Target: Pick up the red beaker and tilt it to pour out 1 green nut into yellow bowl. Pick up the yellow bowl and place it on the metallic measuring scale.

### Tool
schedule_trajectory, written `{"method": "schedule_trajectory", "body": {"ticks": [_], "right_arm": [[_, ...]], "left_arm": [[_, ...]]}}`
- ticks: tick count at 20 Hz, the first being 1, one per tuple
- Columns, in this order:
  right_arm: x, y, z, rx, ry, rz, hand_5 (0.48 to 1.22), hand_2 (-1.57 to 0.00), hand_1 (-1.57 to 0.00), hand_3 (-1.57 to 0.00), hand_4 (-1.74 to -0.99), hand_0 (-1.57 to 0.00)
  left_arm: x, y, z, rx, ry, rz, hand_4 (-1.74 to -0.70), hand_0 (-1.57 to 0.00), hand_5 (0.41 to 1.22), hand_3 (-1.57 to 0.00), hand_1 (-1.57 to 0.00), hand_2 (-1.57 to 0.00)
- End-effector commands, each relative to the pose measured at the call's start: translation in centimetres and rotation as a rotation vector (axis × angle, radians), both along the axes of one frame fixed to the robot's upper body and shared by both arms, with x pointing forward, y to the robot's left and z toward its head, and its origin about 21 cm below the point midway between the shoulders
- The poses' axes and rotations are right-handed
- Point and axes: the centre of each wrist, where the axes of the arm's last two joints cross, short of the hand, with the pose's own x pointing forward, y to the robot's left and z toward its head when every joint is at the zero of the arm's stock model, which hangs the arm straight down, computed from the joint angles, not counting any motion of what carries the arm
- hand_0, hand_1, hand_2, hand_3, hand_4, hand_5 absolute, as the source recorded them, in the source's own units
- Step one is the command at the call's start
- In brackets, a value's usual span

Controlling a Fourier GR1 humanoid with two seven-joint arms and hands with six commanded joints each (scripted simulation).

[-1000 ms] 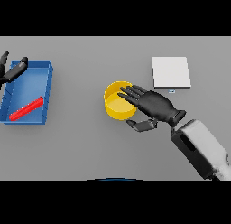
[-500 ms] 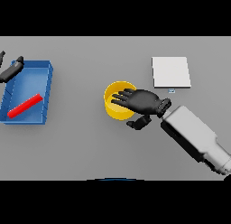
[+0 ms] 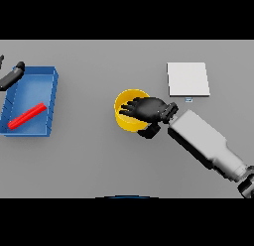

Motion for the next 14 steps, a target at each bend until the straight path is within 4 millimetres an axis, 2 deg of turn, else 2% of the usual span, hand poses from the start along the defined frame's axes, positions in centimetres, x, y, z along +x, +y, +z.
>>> {"method": "schedule_trajectory", "body": {"ticks": [1,3,4,5,6,7,9,11,14], "right_arm": [[-0.04,-0.06,-0.21,0.008,0.015,-0.018,0.763,0.0,0.0,0.0,-1.305,0.0],[-0.05,0.17,-0.4,0.012,0.029,-0.035,0.81,-0.02,-0.02,-0.04,-1.336,0.0],[0.01,0.29,-0.03,0.007,0.029,-0.034,0.842,-0.09,-0.1,-0.1,-1.36,-0.11],[-0.01,0.25,-0.26,-0.001,0.028,-0.037,0.873,-0.18,-0.24,-0.17,-1.387,-0.29],[-0.19,0.18,-0.47,-0.01,0.028,-0.027,0.943,-0.31,-0.47,-0.26,-1.42,-0.54],[-0.16,0.18,-0.55,-0.013,0.027,-0.016,0.999,-0.48,-0.69,-0.35,-1.454,-0.75],[-0.32,-0.13,-0.4,0.001,0.045,0.003,1.079,-0.87,-1.01,-0.57,-1.552,-1.05],[0.07,-0.18,-0.31,0.023,0.048,0.017,1.13,-1.12,-1.21,-0.83,-1.614,-1.23],[0.1,-0.2,-0.29,0.021,0.032,0.034,1.174,-1.22,-1.39,-1.12,-1.676,-1.4]], "left_arm": [[-0.1,0.09,-0.16,-0.005,-0.003,-0.002,-0.72,0.0,0.686,0.0,0.0,0.0],[-0.15,0.04,-0.1,0.0,-0.001,-0.002,-0.71,0.0,0.686,0.0,0.0,0.0],[-0.22,0.17,-0.04,0.004,-0.006,0.001,-0.71,0.0,0.689,0.0,0.0,0.0],[-0.24,0.08,0.11,0.002,-0.002,0.003,-0.71,0.0,0.691,0.0,0.0,0.0],[-0.28,0.12,0.14,0.0,0.0,0.001,-0.72,0.0,0.692,0.0,0.0,0.0],[-0.09,0.12,0.09,-0.003,-0.003,-0.002,-0.72,0.0,0.692,0.0,0.0,0.0],[-0.38,0.13,-0.13,0.004,0.0,-0.006,-0.72,0.0,0.693,0.0,0.0,0.0],[-0.38,0.16,0.33,-0.006,-0.012,0.001,-0.72,0.0,0.696,0.0,0.0,0.0],[-0.08,-0.19,0.1,-0.006,-0.01,-0.003,-0.72,0.0,0.694,0.0,0.0,0.0]]}}
